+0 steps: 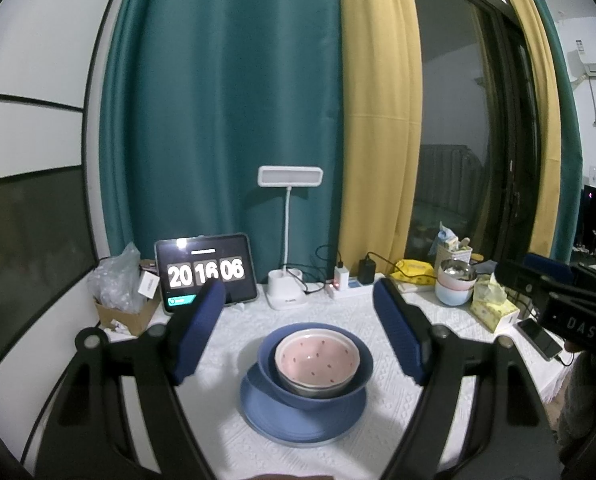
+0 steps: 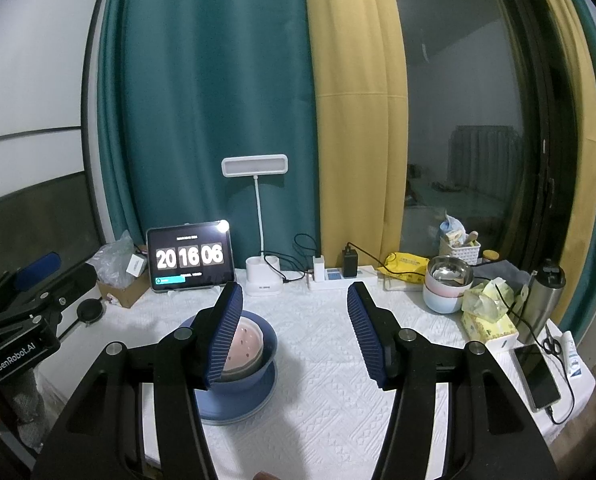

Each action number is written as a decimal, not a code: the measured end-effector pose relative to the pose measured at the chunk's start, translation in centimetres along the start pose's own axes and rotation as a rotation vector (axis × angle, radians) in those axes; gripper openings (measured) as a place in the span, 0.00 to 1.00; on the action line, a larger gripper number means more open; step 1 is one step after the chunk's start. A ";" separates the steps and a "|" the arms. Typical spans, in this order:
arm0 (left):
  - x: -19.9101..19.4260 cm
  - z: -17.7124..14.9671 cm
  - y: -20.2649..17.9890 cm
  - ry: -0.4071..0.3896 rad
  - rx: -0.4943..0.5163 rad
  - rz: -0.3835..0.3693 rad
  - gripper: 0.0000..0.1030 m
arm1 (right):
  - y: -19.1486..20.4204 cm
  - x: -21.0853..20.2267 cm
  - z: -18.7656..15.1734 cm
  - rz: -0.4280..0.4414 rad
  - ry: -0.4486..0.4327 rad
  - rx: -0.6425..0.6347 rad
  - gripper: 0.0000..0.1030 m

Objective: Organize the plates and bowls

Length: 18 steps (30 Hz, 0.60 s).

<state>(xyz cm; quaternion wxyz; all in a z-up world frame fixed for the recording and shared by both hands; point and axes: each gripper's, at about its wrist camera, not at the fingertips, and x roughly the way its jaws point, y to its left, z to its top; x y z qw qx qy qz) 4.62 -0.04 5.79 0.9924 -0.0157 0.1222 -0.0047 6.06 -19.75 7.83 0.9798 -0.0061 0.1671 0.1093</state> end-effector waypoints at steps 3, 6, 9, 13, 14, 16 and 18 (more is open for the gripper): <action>0.0 0.0 0.0 0.000 0.000 0.000 0.76 | 0.0 0.0 0.0 0.001 0.000 0.000 0.56; 0.0 0.0 0.0 0.000 0.000 0.000 0.76 | 0.0 0.0 0.0 0.000 0.001 0.000 0.56; 0.0 0.0 0.0 0.000 0.000 0.001 0.76 | 0.0 0.0 0.0 0.000 0.001 -0.001 0.56; 0.0 0.0 0.0 0.000 0.000 0.001 0.76 | 0.0 0.0 0.1 0.000 0.001 0.000 0.56; 0.0 -0.1 -0.1 -0.001 0.001 0.001 0.76 | 0.0 0.0 0.1 0.000 0.000 0.000 0.56; 0.0 -0.2 -0.1 -0.001 0.000 0.000 0.76 | -0.1 0.1 -0.1 0.001 0.001 0.000 0.56; 0.0 -0.2 -0.1 -0.002 0.001 -0.002 0.76 | -0.1 0.1 -0.1 0.001 0.001 -0.001 0.56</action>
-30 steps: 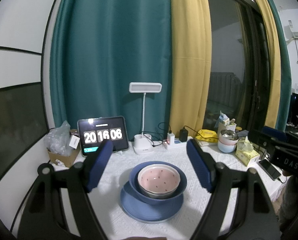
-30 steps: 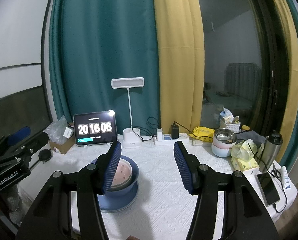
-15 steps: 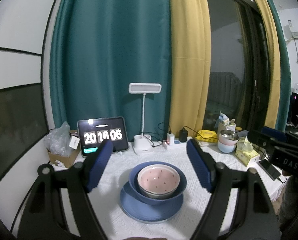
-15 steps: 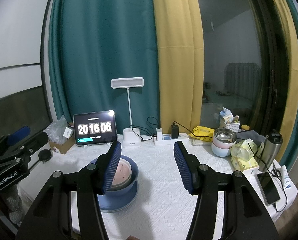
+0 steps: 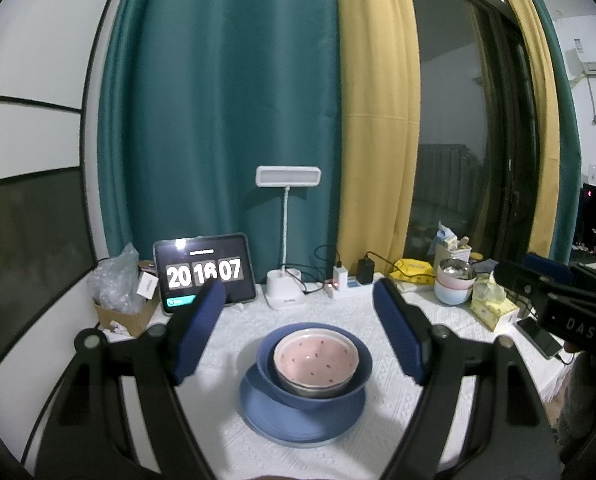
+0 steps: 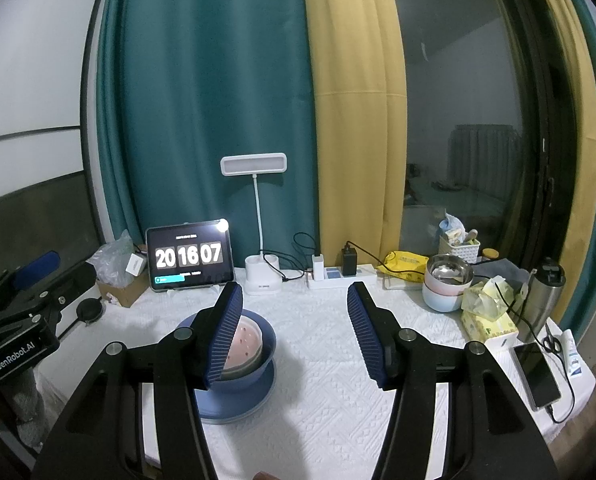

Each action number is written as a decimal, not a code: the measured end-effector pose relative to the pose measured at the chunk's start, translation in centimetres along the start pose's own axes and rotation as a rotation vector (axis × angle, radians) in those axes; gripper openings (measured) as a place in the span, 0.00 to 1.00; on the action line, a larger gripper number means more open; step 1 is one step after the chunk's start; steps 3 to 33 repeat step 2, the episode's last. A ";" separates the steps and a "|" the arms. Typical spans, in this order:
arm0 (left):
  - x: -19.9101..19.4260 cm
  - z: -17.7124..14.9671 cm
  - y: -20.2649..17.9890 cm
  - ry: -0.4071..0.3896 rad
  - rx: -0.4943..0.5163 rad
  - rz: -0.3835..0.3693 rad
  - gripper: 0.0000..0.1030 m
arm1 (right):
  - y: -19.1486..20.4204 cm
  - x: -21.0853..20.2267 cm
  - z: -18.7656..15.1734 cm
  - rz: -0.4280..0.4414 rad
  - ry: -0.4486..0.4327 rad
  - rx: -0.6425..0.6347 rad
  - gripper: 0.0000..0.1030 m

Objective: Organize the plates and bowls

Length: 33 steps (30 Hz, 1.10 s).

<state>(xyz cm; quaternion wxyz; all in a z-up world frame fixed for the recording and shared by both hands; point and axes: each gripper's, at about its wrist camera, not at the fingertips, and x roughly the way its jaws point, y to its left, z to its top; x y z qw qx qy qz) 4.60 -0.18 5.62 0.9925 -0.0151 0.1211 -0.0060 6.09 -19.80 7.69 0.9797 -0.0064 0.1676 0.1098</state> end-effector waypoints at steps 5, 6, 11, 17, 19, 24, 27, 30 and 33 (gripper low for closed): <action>0.0 -0.1 -0.1 -0.003 0.001 -0.001 0.76 | 0.0 0.0 0.1 -0.001 0.000 0.001 0.56; 0.0 -0.1 -0.1 -0.003 0.001 -0.001 0.76 | 0.0 0.0 0.1 -0.001 0.000 0.001 0.56; 0.0 -0.1 -0.1 -0.003 0.001 -0.001 0.76 | 0.0 0.0 0.1 -0.001 0.000 0.001 0.56; 0.0 -0.1 -0.1 -0.003 0.001 -0.001 0.76 | 0.0 0.0 0.1 -0.001 0.000 0.001 0.56; 0.0 -0.1 -0.1 -0.003 0.001 -0.001 0.76 | 0.0 0.0 0.1 -0.001 0.000 0.001 0.56; 0.0 -0.1 -0.1 -0.003 0.001 -0.001 0.76 | 0.0 0.0 0.1 -0.001 0.000 0.001 0.56; 0.0 -0.1 -0.1 -0.003 0.001 -0.001 0.76 | 0.0 0.0 0.1 -0.001 0.000 0.001 0.56; 0.0 -0.1 -0.1 -0.003 0.001 -0.001 0.76 | 0.0 0.0 0.1 -0.001 0.000 0.001 0.56; 0.0 -0.1 -0.1 -0.003 0.001 -0.001 0.76 | 0.0 0.0 0.1 -0.001 0.000 0.001 0.56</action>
